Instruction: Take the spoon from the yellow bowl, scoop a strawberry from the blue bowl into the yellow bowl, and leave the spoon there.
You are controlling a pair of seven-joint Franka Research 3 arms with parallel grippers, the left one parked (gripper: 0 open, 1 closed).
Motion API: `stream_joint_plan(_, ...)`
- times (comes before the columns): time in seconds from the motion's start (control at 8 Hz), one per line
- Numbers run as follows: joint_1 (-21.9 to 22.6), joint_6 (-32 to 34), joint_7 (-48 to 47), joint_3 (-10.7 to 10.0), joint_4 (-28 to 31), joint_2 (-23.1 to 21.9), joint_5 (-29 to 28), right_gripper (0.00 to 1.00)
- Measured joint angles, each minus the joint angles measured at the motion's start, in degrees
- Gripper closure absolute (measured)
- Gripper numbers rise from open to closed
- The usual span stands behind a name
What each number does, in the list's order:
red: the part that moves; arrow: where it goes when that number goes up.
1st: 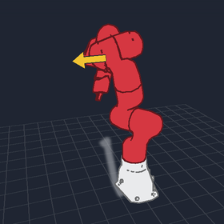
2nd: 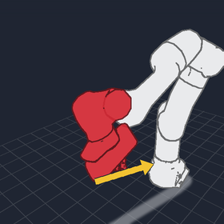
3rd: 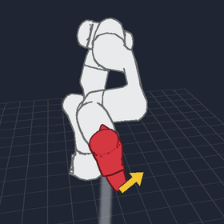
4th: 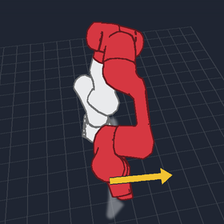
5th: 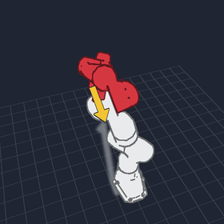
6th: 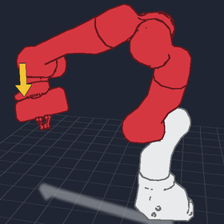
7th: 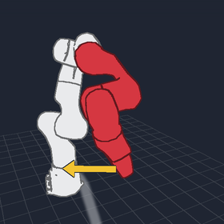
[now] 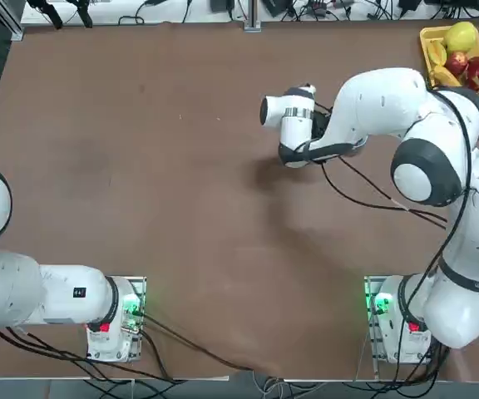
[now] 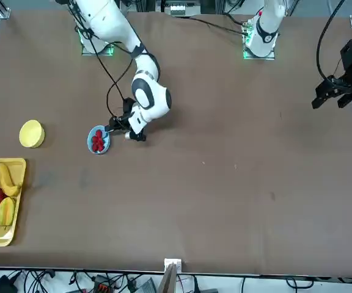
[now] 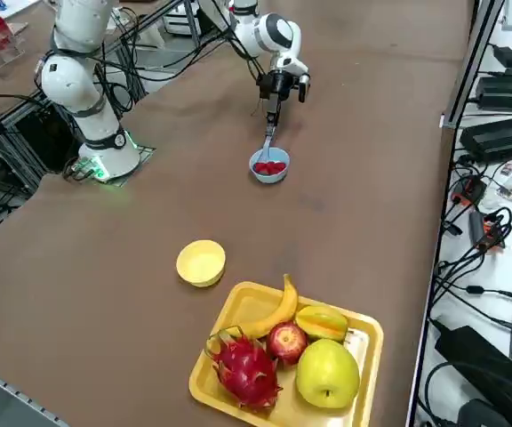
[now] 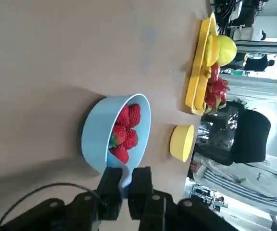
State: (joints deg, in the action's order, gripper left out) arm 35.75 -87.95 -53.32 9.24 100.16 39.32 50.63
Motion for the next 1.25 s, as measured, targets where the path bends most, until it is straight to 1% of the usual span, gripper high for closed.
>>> stream_joint_plan(0.5,0.8,1.5,-0.9,0.0,-0.5,1.2,1.3,0.89)
stream_joint_plan(1.25,2.2,3.5,-3.2,0.0,-1.7,4.2,4.5,0.89)
